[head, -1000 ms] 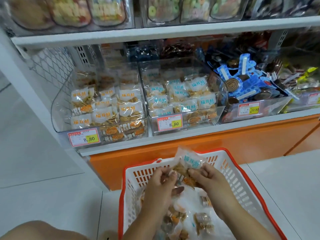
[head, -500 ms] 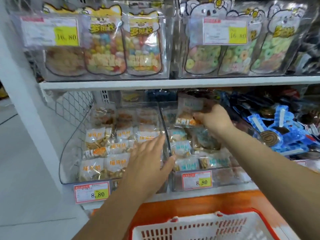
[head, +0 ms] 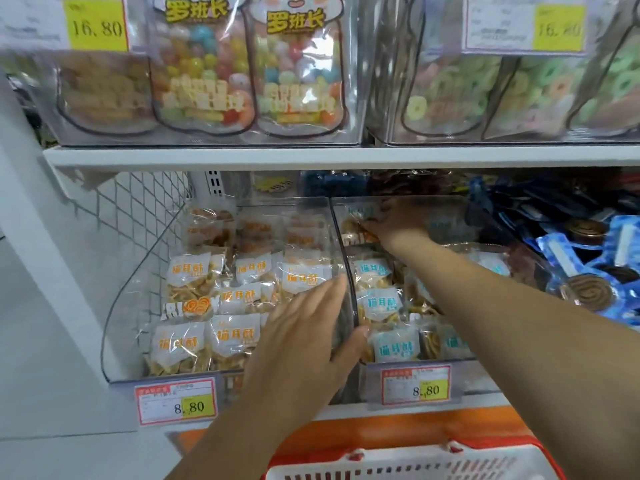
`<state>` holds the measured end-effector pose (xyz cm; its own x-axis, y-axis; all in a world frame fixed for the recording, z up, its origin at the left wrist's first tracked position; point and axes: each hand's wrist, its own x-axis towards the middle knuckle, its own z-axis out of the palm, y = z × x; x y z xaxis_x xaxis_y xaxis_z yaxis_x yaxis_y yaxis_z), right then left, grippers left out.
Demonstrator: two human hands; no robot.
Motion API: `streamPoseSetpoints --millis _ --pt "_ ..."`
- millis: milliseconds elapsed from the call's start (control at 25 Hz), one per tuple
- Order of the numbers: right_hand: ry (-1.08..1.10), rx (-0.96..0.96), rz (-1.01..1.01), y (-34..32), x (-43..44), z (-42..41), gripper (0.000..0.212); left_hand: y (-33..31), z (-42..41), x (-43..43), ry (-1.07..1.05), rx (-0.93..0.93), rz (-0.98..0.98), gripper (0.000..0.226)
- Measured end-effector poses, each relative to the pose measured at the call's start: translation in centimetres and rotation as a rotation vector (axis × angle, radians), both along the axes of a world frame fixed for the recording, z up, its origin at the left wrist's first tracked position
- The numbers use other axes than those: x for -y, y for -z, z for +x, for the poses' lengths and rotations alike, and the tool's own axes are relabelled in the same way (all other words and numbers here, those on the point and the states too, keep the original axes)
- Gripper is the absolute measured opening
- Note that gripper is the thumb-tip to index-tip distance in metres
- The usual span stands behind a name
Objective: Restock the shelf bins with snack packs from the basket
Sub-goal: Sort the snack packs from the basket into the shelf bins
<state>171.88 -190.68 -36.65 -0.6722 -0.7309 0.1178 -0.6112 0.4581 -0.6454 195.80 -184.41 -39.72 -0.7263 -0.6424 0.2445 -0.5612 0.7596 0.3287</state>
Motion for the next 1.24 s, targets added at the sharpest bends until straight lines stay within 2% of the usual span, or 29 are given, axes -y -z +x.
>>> streamPoseSetpoints --millis 80,160,240,360,400,440,520,560,600,680,760,840,920,1040,1080,1200,1240 --pt "-0.027 0.0 0.094 -1.0 -0.8 0.1 0.052 0.0 0.0 0.0 0.01 0.006 0.022 0.074" --pt "-0.07 -0.035 0.079 -2.8 -3.2 0.9 0.046 0.1 0.0 -0.1 -0.006 -0.013 0.026 0.069" --pt "-0.088 -0.044 -0.186 -3.8 -7.6 2.6 0.039 0.4 0.1 -0.4 -0.038 -0.09 -0.022 0.065" --pt "-0.065 -0.065 -0.77 -1.3 -17.0 7.1 0.02 1.6 0.9 -3.0 -0.021 -0.419 -0.176 0.051" --pt "-0.038 -0.044 -0.894 1.1 -19.8 8.2 0.02 2.5 1.1 -4.4 0.03 -0.503 -0.205 0.045" --pt "0.034 0.001 -0.935 4.0 -22.2 9.0 0.024 3.9 1.2 -5.8 0.084 -0.528 -0.195 0.04" --pt "0.252 0.108 -0.771 11.2 -26.2 9.9 0.027 7.9 1.5 -9.5 0.152 -0.428 -0.047 0.035" --pt "0.318 0.179 -0.553 15.0 -27.8 9.9 0.023 10.5 1.8 -11.0 0.159 -0.326 0.064 0.034" --pt "0.317 0.268 -0.266 18.5 -29.2 10.0 0.02 13.3 2.0 -12.4 0.15 -0.204 0.178 0.033" --pt "0.171 0.438 0.294 25.2 -32.0 10.0 0.025 18.8 2.8 -14.5 0.07 0.029 0.418 0.034" --pt "0.085 0.553 0.558 29.9 -34.1 10.0 0.033 23.0 4.0 -15.9 -0.074 0.163 0.71 0.036" --pt "0.119 0.69 0.644 32.4 -34.6 10.4 0.039 25.6 5.1 -17.0 -0.161 0.254 0.861 0.037" --pt "0.147 0.848 0.651 34.1 -33.6 10.9 0.051 27.2 5.7 -17.3 -0.191 0.323 0.886 0.037" --pt "0.097 0.868 0.721 36.1 -31.6 12.0 0.071 27.8 5.4 -16.0 -0.236 0.322 0.967 0.04" --pt "0.123 0.88 0.73 35.6 -31.2 12.8 0.071 27.8 5.3 -15.6 -0.249 0.308 1.0 0.041" --pt "0.179 0.861 0.681 34.9 -30.8 14.6 0.043 27.8 5.4 -15.2 -0.287 0.289 1.053 0.04" --pt "0.22 0.894 0.599 34.6 -30.6 14.9 0.032 27.7 5.4 -15.2 -0.294 0.28 1.062 0.039"
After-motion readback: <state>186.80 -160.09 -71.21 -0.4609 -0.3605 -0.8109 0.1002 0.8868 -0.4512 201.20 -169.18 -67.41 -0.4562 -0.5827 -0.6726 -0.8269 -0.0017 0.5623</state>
